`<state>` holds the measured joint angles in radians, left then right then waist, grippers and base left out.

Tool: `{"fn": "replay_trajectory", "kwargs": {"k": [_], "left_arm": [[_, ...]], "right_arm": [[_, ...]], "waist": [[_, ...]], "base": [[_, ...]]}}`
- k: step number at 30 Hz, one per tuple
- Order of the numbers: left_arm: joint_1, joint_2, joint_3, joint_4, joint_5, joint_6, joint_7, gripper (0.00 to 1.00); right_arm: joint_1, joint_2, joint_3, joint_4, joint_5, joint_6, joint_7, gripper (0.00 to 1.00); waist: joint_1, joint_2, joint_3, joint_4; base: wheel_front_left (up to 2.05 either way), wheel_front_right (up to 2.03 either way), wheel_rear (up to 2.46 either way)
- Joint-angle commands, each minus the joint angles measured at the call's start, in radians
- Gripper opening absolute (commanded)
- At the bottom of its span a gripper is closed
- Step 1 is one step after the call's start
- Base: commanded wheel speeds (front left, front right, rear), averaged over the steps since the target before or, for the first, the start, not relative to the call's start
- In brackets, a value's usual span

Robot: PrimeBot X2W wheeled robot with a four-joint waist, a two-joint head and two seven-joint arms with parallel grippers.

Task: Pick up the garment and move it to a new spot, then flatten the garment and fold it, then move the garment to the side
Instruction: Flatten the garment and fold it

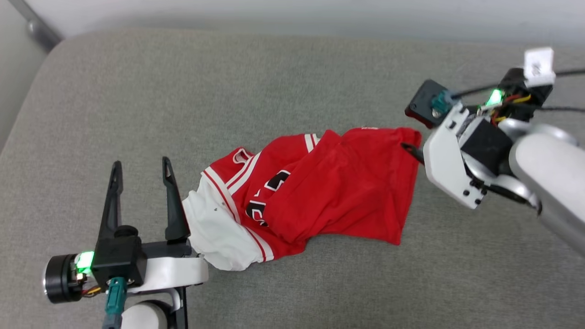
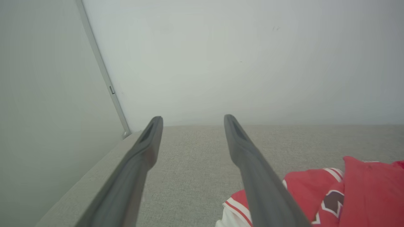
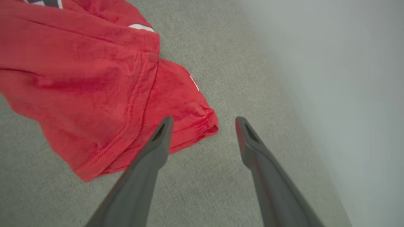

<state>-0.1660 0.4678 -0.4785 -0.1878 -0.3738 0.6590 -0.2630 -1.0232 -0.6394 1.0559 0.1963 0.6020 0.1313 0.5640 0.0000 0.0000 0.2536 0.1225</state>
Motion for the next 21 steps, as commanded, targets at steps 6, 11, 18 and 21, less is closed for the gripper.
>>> {"fn": "replay_trajectory", "kwargs": {"k": [6,11,18,21], "left_arm": [[-0.017,-0.115,0.072,0.028,0.085,-0.100,-0.002,1.00],[-0.033,-0.201,0.123,0.053,0.141,-0.175,-0.002,1.00],[-0.037,-0.282,0.198,0.077,0.199,-0.259,-0.002,1.00],[-0.041,-0.305,0.226,0.085,0.221,-0.291,-0.002,1.00]], "right_arm": [[-0.177,-0.011,0.170,0.096,0.098,-0.001,0.143,1.00],[-0.208,-0.009,0.219,0.155,0.128,-0.001,0.223,1.00],[-0.092,-0.026,0.242,0.130,0.129,0.001,0.307,1.00],[-0.093,-0.034,0.244,0.117,0.124,0.001,0.298,0.00]], "waist": [[0.0000,0.0000,0.113,0.053],[0.0000,0.0000,0.171,0.084],[0.0000,0.0000,0.208,0.095],[0.0000,0.0000,0.212,0.094]], "base": [[0.00,0.00,0.00],[0.00,0.00,0.00],[0.00,0.00,0.00],[0.00,0.00,0.00]]}}
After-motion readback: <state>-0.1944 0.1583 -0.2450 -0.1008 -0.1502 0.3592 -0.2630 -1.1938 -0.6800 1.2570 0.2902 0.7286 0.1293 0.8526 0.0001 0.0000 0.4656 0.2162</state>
